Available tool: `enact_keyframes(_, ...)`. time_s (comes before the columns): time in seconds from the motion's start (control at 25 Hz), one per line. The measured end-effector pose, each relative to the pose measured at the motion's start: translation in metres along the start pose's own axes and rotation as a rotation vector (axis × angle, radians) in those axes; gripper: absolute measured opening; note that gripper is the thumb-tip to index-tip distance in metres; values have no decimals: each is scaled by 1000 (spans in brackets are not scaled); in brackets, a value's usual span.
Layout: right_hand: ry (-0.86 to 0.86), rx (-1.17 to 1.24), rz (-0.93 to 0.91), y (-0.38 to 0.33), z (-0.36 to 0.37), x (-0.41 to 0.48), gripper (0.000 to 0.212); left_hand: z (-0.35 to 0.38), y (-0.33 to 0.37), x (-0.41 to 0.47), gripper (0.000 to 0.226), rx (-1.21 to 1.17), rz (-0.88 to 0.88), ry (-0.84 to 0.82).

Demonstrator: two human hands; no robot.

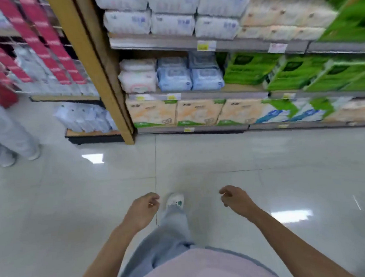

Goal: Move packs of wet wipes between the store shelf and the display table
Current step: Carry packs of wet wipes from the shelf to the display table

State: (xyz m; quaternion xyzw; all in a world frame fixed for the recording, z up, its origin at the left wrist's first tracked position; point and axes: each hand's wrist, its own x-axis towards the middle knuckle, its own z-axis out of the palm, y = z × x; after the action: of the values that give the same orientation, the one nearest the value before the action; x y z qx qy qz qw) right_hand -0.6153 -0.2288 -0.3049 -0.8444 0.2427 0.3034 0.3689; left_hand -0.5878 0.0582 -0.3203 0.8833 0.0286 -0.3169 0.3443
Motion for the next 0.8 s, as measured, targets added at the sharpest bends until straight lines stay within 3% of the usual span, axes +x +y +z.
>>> enact_keyframes(0.28, 207, 233, 138, -1, -99, 49, 28, -53, 182, 147, 30, 225, 300, -152)
enact_keyframes(0.44, 206, 271, 193, 14, -143, 80, 30, -47, 270, 198, 31, 279, 418, -212)
enact_keyframes(0.6, 167, 234, 162, 21, -214, 143, 31, -11, 318, 246, 30, 289, 381, -267)
enact_keyframes(0.8, 224, 103, -75, -10, -357, 228, 23, 35, 377, 286, 30, 230, 248, -266)
